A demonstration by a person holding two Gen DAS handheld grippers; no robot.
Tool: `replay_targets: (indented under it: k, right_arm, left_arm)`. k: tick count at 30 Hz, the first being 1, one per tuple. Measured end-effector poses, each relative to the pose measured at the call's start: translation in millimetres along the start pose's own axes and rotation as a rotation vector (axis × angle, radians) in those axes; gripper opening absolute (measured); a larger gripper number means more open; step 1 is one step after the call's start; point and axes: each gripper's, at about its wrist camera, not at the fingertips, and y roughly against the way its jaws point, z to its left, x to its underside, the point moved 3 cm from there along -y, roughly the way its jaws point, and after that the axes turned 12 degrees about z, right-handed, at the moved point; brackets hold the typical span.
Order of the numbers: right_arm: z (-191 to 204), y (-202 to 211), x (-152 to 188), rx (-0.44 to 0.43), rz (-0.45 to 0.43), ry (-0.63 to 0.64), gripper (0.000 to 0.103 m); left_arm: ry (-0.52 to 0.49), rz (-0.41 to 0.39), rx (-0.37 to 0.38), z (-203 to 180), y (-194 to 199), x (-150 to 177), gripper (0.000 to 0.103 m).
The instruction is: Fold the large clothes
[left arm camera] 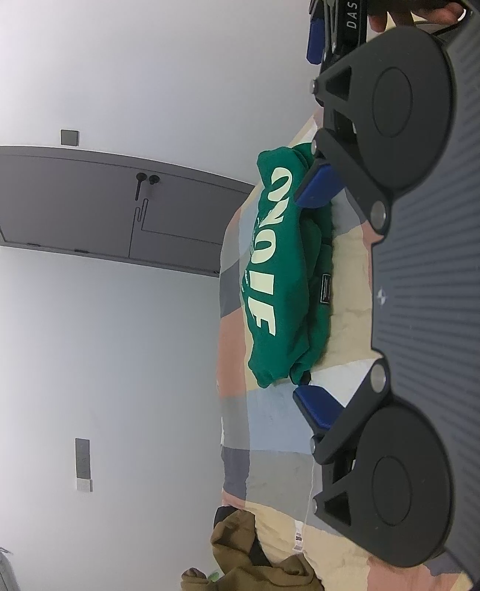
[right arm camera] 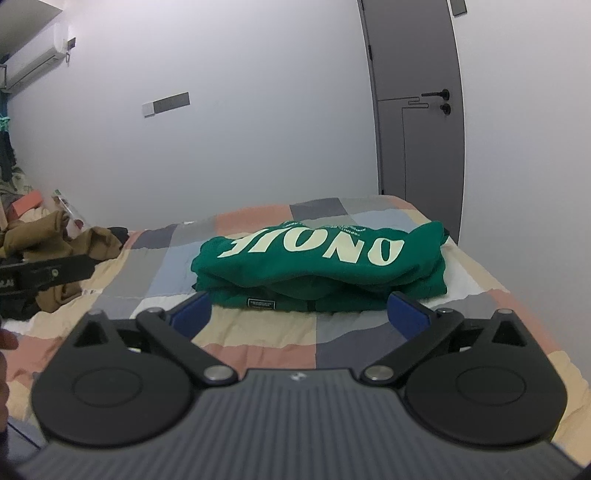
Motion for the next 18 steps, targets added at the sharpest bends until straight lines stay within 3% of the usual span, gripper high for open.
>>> replay_targets:
  k: [18]
  right_arm:
    - [0.4, 8.4, 5.5, 0.012, 0.009, -0.012, 0.103]
  left_arm:
    - [-0.024, 0.005, 0.005, -7.2, 5.2, 4.8, 0.103]
